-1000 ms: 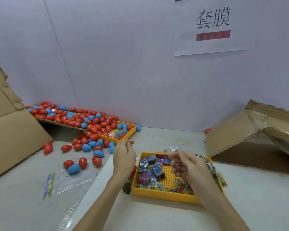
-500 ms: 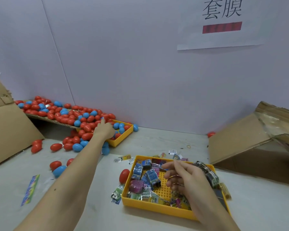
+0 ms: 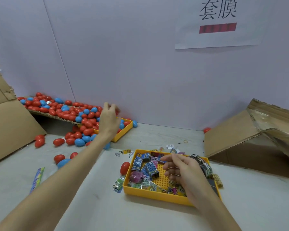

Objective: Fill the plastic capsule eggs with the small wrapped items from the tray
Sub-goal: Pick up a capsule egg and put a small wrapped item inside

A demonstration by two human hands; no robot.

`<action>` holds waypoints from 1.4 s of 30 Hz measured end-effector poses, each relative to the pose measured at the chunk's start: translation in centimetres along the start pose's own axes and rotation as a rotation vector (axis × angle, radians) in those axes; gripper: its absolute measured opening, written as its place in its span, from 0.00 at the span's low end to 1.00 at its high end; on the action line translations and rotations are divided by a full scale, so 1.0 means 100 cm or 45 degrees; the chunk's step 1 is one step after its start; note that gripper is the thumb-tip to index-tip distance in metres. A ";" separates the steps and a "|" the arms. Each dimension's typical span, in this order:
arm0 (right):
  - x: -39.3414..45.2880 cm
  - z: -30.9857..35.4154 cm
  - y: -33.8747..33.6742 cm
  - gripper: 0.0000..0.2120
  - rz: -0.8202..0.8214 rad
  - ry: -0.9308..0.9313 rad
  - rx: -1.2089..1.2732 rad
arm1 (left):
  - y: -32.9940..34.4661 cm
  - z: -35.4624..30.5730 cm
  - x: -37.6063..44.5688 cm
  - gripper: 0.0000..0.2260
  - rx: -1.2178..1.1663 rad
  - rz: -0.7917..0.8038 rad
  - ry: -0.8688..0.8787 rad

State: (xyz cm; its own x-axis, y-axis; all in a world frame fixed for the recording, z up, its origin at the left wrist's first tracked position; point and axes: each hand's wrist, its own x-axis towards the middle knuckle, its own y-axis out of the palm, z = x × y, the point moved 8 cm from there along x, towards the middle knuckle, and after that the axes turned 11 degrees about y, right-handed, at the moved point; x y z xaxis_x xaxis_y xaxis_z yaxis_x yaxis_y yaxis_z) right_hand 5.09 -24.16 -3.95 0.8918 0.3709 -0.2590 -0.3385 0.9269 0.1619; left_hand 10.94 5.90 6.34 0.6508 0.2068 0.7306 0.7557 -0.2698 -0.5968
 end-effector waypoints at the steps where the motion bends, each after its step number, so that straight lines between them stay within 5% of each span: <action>1: -0.001 0.001 0.000 0.18 -0.006 0.001 0.001 | -0.011 -0.020 -0.011 0.06 -0.096 -0.082 0.014; 7: -0.014 0.010 0.001 0.12 -0.037 -0.107 0.030 | -0.023 -0.122 -0.102 0.11 -1.007 0.162 -0.039; 10: -0.024 0.019 0.001 0.12 -0.132 -0.301 -0.132 | -0.028 -0.148 -0.129 0.07 -0.940 0.199 0.159; 15: -0.039 0.041 0.002 0.15 -0.425 -0.694 -0.751 | -0.025 -0.127 -0.136 0.07 -0.826 0.196 0.095; 18: -0.030 0.032 0.017 0.11 -0.369 -0.631 -1.136 | -0.021 -0.114 -0.136 0.09 -0.920 0.221 -0.018; 22: -0.013 0.003 0.029 0.22 -0.226 -0.348 -1.574 | -0.019 -0.115 -0.134 0.11 -1.112 0.242 -0.066; 34: -0.016 0.022 0.020 0.12 -0.479 -0.553 -1.486 | -0.010 -0.116 -0.140 0.06 -0.984 0.341 -0.064; 42: -0.012 0.014 0.023 0.16 -0.389 -0.439 -1.646 | -0.010 -0.115 -0.140 0.06 -0.947 0.378 -0.104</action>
State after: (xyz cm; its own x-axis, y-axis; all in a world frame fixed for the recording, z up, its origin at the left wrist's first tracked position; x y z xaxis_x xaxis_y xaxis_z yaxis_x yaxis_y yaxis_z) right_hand 3.70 -22.59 -1.94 0.9452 0.2877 0.1546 0.0163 0.4312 -0.9021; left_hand 0.21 -7.57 0.48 0.8418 0.0888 0.5324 0.3224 -0.8738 -0.3640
